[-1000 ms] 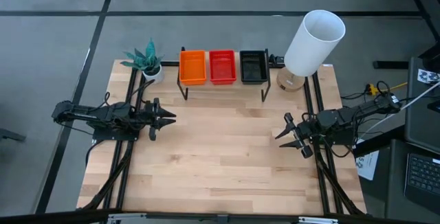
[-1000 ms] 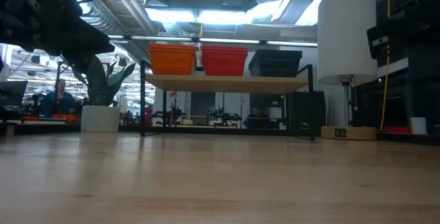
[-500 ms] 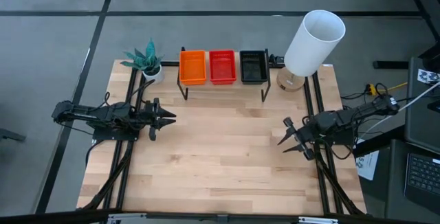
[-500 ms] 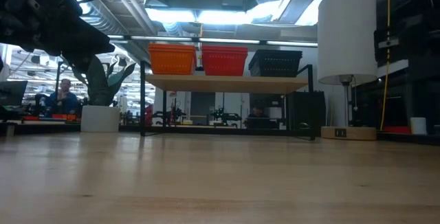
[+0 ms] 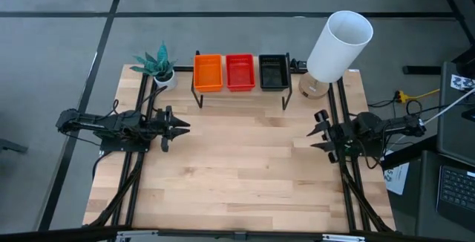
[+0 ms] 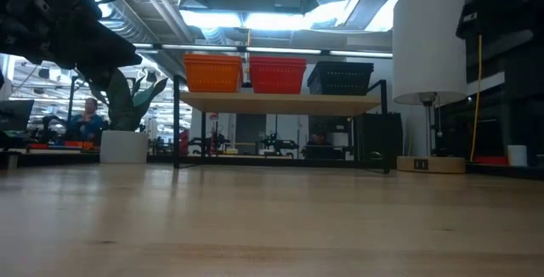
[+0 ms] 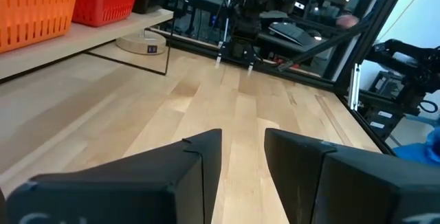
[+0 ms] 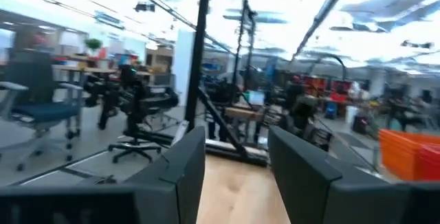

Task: Stack baskets on shelf by color
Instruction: Return to Home Position

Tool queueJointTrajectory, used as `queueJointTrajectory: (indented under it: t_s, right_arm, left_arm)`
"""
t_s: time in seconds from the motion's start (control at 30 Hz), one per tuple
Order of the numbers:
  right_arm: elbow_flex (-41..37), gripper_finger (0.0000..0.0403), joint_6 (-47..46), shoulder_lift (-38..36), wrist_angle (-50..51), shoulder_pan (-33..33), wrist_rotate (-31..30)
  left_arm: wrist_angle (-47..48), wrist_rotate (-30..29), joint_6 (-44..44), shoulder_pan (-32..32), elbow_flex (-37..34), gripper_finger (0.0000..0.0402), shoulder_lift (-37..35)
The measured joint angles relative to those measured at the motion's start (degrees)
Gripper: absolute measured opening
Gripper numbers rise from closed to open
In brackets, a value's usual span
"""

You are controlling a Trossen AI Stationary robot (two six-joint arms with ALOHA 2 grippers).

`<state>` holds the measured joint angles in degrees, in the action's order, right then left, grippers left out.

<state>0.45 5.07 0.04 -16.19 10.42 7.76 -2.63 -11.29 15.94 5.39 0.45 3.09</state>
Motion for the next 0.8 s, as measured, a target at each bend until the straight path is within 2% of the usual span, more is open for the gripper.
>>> queueJointTrajectory:
  t_s: [0.17, 0.8]
  right_arm:
    - [-0.02, 0.0161, -0.22, 0.01, 2.13, -0.13, 3.23]
    - [-0.02, 0.0161, -0.08, 0.12, 1.86, -0.13, 3.34]
  left_arm:
    - [0.02, -0.02, 0.00, 0.02, 0.00, 0.0105, -0.02]
    - [0.02, 0.00, 0.00, 0.02, 0.00, 0.0105, 0.00]
